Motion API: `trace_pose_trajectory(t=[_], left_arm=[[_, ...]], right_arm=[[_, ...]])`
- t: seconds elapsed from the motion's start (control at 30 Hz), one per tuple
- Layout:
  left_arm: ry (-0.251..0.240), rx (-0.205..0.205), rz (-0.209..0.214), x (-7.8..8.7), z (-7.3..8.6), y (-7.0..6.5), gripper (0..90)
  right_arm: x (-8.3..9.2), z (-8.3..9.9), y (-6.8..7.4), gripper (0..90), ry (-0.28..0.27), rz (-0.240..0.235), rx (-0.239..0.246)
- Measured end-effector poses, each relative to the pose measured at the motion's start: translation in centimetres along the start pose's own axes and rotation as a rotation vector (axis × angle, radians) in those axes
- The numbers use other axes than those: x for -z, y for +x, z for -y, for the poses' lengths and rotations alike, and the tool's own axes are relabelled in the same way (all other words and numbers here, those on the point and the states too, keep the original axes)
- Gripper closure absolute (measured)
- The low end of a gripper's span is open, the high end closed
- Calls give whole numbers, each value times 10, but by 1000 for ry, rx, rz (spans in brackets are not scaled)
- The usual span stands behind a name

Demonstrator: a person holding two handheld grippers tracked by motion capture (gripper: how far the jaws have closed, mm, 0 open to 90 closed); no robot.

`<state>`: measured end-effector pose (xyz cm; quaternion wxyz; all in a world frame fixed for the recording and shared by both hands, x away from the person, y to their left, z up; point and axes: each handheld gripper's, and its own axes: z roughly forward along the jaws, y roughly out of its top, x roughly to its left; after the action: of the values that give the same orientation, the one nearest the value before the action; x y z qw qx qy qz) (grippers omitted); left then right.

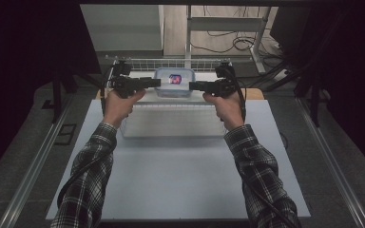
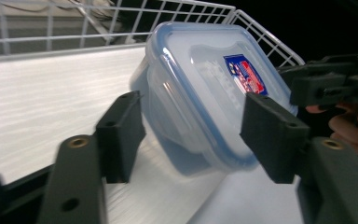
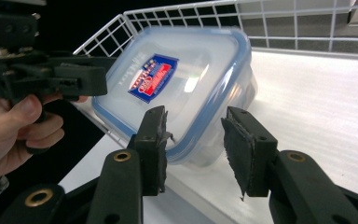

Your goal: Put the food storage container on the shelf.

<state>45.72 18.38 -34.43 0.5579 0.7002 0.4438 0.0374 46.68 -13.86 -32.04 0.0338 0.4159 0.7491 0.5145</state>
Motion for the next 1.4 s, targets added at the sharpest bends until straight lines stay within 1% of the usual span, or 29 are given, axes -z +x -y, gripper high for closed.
trace_pose_trajectory(t=[0.03, 0.07, 0.1, 0.13, 0.17, 0.23, 0.27, 0.33, 0.37, 0.57, 0.63, 0.67, 0.7, 0.73, 0.77, 0.8, 0.87, 0.9, 0.93, 1.0, 1.07, 1.1, 1.17, 1.2, 1.27, 1.3, 1.33, 1.37, 1.4], left_arm=[[-4, 9, 14, 1, 1, 0, 455], [-4, 9, 14, 1, 1, 0, 489], [-14, 14, 13, 2, 2, 0, 498], [-14, 14, 13, 2, 2, 0, 510], [-29, 12, 1, 3, 3, -1, 521], [-34, 10, -2, 3, 3, -1, 523], [-36, 13, 9, 2, 5, -3, 538], [-38, 10, 6, 1, 5, -4, 540], [-35, 1, 0, 1, 5, -5, 540], [-32, -15, -27, 2, 6, -12, 547], [-33, -22, -34, 3, 6, -13, 532], [-34, -31, -46, 3, 6, -14, 532], [-38, -43, -53, 5, 7, -16, 491], [-38, -43, -53, 5, 7, -16, 478], [-42, -57, -62, 8, 7, -17, 458], [-42, -57, -62, 8, 7, -17, 440], [-58, -76, -66, 13, 7, -20, 397], [-58, -76, -66, 13, 7, -20, 373], [-62, -84, -63, 14, 8, -20, 373], [-58, -100, -65, 16, 9, -22, 309], [-56, -112, -66, 17, 11, -24, 274], [-54, -119, -60, 18, 13, -24, 241], [-55, -123, -54, 18, 14, -25, 229], [-50, -128, -56, 19, 16, -26, 195], [-47, -132, -58, 19, 17, -26, 189], [-42, -136, -54, 20, 19, -27, 158], [-42, -136, -54, 20, 19, -27, 149], [-33, -147, -57, 20, 21, -28, 138], [-33, -147, -57, 20, 21, -28, 125]], right_arm=[[0, -1, 0, 587, -5, 5, -2], [0, -1, 0, 587, -5, 5, -2], [-1, -2, 0, 587, -13, 18, -5], [-1, -2, 0, 587, -13, 18, -5], [-2, -3, 0, 582, -15, 27, -9], [-3, -3, 0, 581, -18, 29, -11], [-4, -3, 0, 580, -25, 33, -13], [-4, -3, 0, 580, -28, 39, -15], [-4, -3, -1, 580, -32, 41, -19], [-4, -4, -1, 590, -40, 60, -17], [-5, -4, -1, 591, -41, 60, -16], [-5, -4, -1, 592, -41, 61, -16], [-4, -5, 0, 577, -41, 71, -1], [-4, -5, 0, 577, -41, 71, -1], [-2, -5, 2, 550, -43, 74, 19], [-2, -5, 2, 550, -43, 74, 19], [2, -5, 5, 503, -54, 59, 25], [2, -5, 5, 503, -54, 59, 25], [3, -5, 6, 480, -56, 55, 27], [4, -5, 8, 425, -52, 46, 39], [5, -4, 10, 377, -50, 39, 43], [4, -2, 12, 325, -42, 35, 54], [4, -2, 13, 307, -38, 36, 60], [3, 0, 15, 245, -32, 34, 74], [3, 0, 16, 231, -27, 34, 77], [2, 2, 17, 192, -27, 33, 87], [2, 2, 17, 192, -27, 33, 87], [2, 3, 19, 167, -27, 36, 97], [2, 4, 20, 158, -26, 38, 102]])
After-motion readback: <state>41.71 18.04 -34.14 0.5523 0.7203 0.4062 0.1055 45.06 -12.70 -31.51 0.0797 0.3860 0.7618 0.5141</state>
